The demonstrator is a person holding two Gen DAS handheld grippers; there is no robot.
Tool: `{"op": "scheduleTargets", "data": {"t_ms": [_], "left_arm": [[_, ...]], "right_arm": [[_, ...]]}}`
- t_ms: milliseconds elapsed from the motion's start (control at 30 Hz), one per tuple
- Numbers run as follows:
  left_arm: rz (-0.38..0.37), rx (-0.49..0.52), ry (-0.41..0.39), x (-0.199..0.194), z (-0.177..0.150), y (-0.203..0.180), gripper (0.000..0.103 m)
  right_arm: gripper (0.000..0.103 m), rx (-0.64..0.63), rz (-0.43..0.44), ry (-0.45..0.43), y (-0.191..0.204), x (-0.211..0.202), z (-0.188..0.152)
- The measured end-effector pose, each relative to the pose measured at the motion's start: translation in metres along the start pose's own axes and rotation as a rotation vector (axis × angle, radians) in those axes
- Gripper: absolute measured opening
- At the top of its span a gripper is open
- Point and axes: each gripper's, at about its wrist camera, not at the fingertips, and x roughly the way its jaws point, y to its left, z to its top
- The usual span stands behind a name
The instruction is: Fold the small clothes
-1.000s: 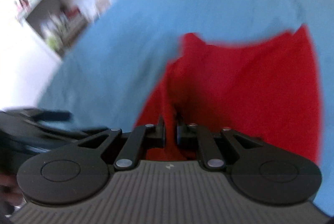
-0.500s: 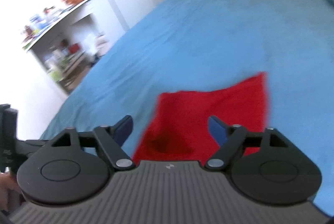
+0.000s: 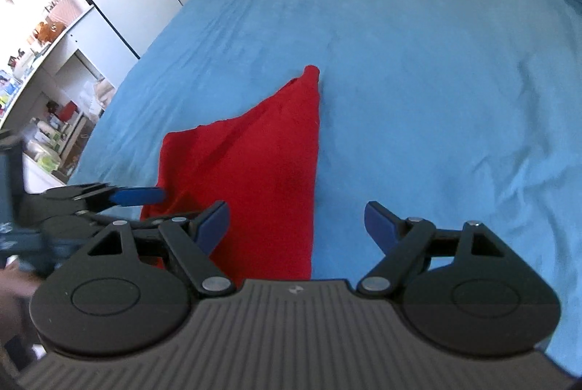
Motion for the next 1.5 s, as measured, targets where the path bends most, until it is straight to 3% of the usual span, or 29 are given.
{"op": "scheduleTargets", "data": {"t_ms": [33, 67, 300, 500, 667, 700, 800, 867, 1033, 1100, 1200, 1300, 1400, 1500], "left_arm": [[-0.013, 0.002, 0.024, 0.003, 0.000, 0.003, 0.025], [-0.032, -0.005, 0.040, 0.002, -0.002, 0.006, 0.014], [0.007, 0.005, 0.047, -0.049, -0.037, 0.023, 0.012], [0.051, -0.029, 0.044, -0.044, -0.082, 0.037, 0.012], [0.057, -0.040, 0.020, -0.028, -0.102, 0.035, 0.023], [0.050, -0.054, 0.017, -0.031, -0.102, 0.036, 0.030], [0.083, -0.113, 0.047, -0.046, -0.103, 0.038, 0.071], [0.112, -0.141, 0.018, -0.068, -0.106, 0.038, 0.072], [0.076, -0.209, -0.050, -0.094, -0.093, 0.036, 0.076], [0.088, -0.228, -0.077, -0.086, -0.081, 0.038, 0.076], [0.164, -0.254, -0.082, -0.062, -0.066, 0.047, 0.075], [0.164, -0.269, -0.070, -0.040, -0.058, 0.058, 0.071], [0.178, -0.220, -0.026, -0.019, -0.057, 0.062, 0.068], [0.226, -0.179, -0.014, -0.004, -0.058, 0.070, 0.069]], "right_arm": [[0.097, 0.000, 0.009, 0.000, -0.002, 0.002, 0.000], [0.097, -0.006, 0.020, 0.001, -0.002, 0.003, -0.001], [0.097, -0.024, 0.061, 0.003, 0.000, -0.005, 0.004], [0.097, -0.026, 0.076, 0.019, 0.007, 0.002, 0.002], [0.097, -0.024, 0.090, 0.051, 0.006, 0.015, -0.013], [0.097, -0.028, 0.091, 0.064, 0.006, 0.018, -0.017], [0.097, -0.051, 0.085, 0.096, 0.007, 0.022, -0.025], [0.097, -0.066, 0.079, 0.112, 0.009, 0.021, -0.027], [0.097, -0.074, 0.048, 0.142, 0.013, 0.022, -0.027], [0.097, -0.074, 0.033, 0.141, 0.013, 0.025, -0.028], [0.097, -0.070, 0.022, 0.142, 0.015, 0.036, -0.031], [0.097, -0.112, -0.008, 0.164, 0.015, 0.050, -0.039], [0.095, -0.252, -0.102, 0.227, 0.019, 0.064, -0.057], [0.095, -0.359, -0.126, 0.220, 0.020, 0.060, -0.072]]}}
